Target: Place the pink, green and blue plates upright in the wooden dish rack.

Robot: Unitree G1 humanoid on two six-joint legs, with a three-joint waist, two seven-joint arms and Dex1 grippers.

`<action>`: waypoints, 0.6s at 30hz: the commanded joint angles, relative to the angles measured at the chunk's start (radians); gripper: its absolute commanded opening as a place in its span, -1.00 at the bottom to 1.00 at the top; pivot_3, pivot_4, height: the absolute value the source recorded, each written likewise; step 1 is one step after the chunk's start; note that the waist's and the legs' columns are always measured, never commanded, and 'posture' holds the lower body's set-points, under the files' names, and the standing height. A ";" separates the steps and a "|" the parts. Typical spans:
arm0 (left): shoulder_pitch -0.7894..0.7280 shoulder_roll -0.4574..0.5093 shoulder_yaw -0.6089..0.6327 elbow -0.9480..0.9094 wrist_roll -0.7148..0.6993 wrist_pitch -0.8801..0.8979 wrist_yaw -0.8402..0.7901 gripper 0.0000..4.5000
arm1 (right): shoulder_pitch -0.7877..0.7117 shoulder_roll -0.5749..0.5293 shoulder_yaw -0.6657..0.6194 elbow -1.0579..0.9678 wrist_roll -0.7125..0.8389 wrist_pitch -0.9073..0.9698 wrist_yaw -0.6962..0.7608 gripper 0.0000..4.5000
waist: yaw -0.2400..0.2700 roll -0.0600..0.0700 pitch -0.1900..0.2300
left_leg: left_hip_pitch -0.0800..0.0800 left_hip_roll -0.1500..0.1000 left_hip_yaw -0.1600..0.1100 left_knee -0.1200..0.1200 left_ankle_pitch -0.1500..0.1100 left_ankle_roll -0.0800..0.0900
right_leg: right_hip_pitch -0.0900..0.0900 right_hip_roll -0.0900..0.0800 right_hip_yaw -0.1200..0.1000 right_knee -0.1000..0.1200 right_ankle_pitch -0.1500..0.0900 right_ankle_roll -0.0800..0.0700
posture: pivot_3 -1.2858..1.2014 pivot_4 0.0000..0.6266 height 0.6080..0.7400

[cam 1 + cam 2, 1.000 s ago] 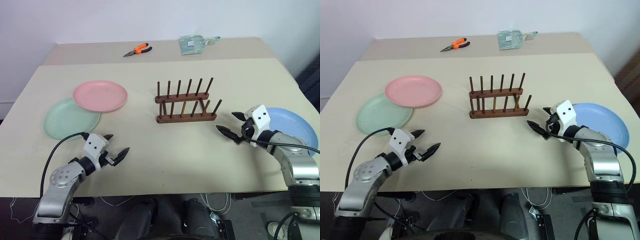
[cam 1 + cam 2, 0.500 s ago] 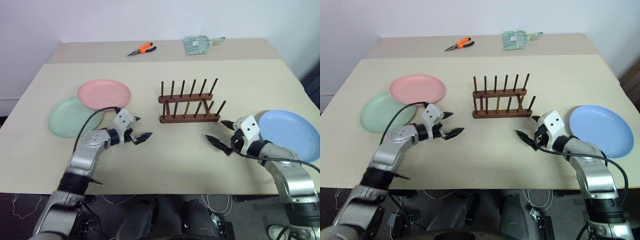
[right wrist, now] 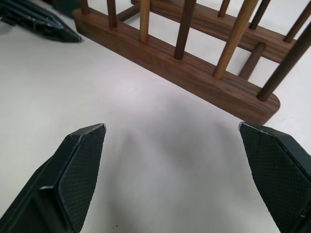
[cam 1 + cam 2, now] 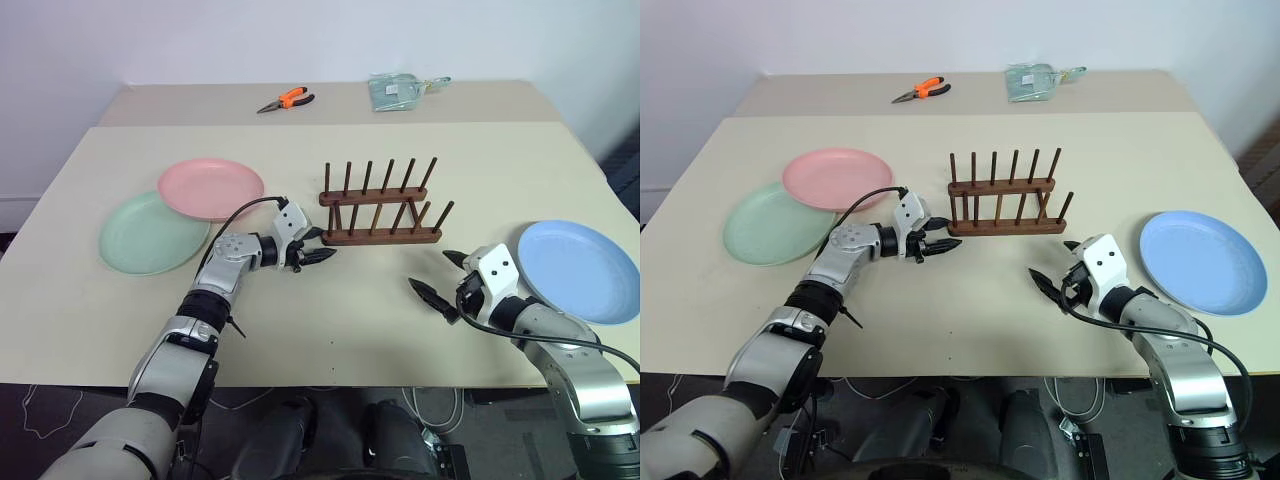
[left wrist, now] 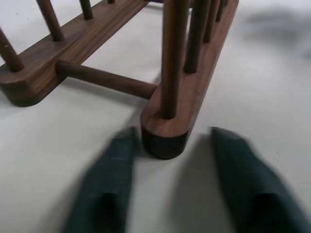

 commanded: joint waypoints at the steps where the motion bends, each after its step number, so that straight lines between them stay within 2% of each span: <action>1: 0.046 0.000 -0.018 -0.017 0.018 -0.008 -0.034 -0.67 | -0.009 -0.004 -0.001 -0.021 -0.009 -0.028 0.003 1.00 | -0.001 0.000 0.000 | 0.000 0.000 0.000 0.000 0.000 0.000 | 0.000 0.000 0.000 0.000 0.000 0.000 | 0.03 -0.52 1.00; 7: 0.152 0.039 -0.041 -0.213 -0.003 -0.015 -0.131 -0.67 | -0.020 -0.041 -0.010 0.031 -0.029 -0.054 0.039 1.00 | -0.002 0.001 0.000 | 0.000 0.000 0.000 0.000 0.000 0.000 | 0.000 0.000 0.000 0.000 0.000 0.000 | 0.03 -0.52 1.00; 13: 0.213 0.107 -0.078 -0.355 -0.011 0.012 -0.245 -0.67 | 0.046 -0.126 -0.083 0.056 -0.020 -0.057 0.105 1.00 | 0.000 0.001 0.000 | 0.000 0.000 0.000 0.000 -0.001 0.001 | -0.001 0.000 0.000 0.000 0.000 0.000 | 0.03 -0.52 1.00; 15: 0.208 0.120 -0.076 -0.343 -0.001 0.019 -0.242 -0.22 | 0.079 -0.151 -0.110 0.058 -0.017 -0.057 0.126 1.00 | 0.001 0.001 -0.001 | -0.001 0.000 0.000 0.000 -0.001 0.001 | 0.000 0.000 0.000 0.000 0.000 0.000 | 0.03 -0.52 1.00; 18: 0.202 0.140 -0.065 -0.306 0.025 0.012 -0.203 0.36 | 0.119 -0.173 -0.141 0.058 -0.018 -0.057 0.143 1.00 | -0.001 0.001 -0.001 | 0.000 0.000 0.000 0.000 -0.001 0.001 | 0.000 0.000 0.000 0.000 0.000 0.000 | 0.03 -0.52 1.00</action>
